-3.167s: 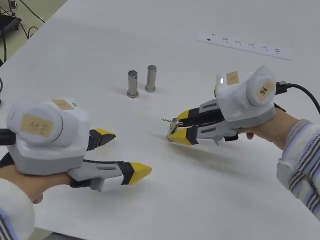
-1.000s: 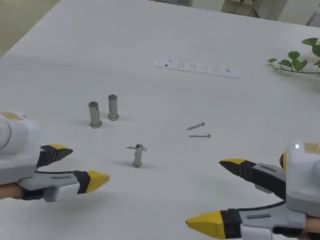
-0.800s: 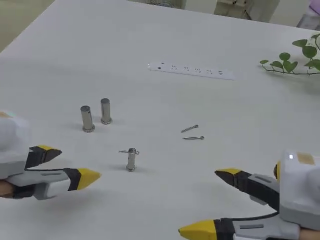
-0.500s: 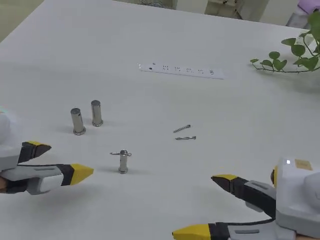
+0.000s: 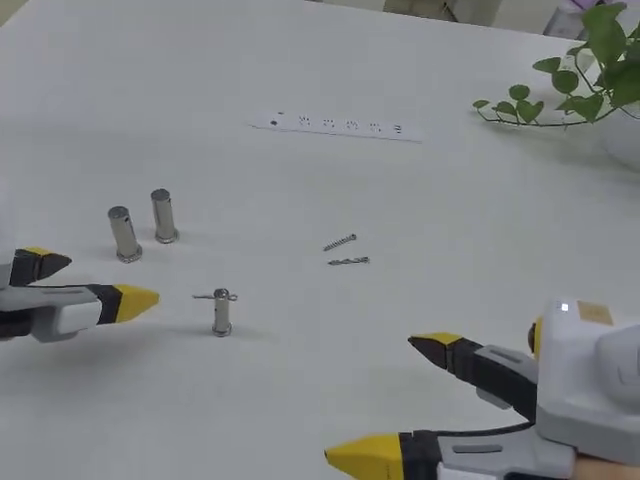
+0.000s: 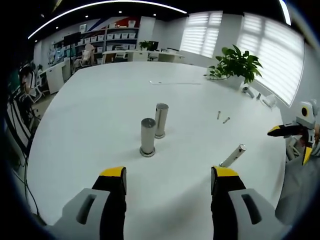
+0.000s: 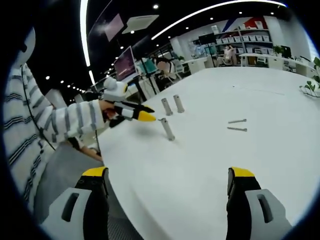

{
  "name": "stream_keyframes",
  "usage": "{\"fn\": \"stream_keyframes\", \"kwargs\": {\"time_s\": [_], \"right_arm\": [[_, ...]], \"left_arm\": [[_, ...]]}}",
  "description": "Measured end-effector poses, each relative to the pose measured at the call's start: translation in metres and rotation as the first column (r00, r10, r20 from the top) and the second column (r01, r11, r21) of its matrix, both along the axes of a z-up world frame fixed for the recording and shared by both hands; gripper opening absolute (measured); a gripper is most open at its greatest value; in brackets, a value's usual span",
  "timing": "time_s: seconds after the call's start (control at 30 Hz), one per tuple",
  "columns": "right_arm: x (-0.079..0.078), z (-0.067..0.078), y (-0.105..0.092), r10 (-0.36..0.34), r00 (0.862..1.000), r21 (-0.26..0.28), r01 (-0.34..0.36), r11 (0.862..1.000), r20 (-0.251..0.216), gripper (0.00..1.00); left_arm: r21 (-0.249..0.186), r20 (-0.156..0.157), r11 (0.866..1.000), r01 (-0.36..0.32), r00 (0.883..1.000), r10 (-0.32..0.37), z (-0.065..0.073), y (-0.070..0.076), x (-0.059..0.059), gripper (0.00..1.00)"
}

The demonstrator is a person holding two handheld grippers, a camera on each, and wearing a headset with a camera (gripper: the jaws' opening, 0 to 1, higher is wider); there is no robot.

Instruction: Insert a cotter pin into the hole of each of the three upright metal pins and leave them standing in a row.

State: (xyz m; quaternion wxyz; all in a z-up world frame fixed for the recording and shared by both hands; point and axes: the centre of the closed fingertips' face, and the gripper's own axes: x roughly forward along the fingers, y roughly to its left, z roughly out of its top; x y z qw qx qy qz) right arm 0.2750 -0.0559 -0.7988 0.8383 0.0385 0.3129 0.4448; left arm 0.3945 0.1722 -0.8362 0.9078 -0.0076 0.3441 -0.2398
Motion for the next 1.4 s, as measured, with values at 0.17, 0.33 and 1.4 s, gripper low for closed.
{"fn": "stream_keyframes", "kwargs": {"time_s": [0.17,0.33,1.4], "right_arm": [[-0.002,-0.003,-0.003,-0.014,1.0,-0.007,0.014,1.0,-0.011,1.0],[0.0,-0.003,-0.011,-0.028,1.0,-0.019,0.028,0.999,-0.011,1.0],[0.011,-0.001,-0.031,-0.14,0.99,0.002,0.14,0.99,-0.006,0.97]], "left_arm": [[0.005,0.018,1.0,-0.006,1.0,0.006,0.002,0.002,0.013,0.67],[0.017,0.044,1.0,-0.01,0.999,0.01,0.002,0.005,0.026,0.65],[0.006,0.075,0.998,-0.07,0.995,0.069,-0.006,0.005,0.057,0.19]]}}
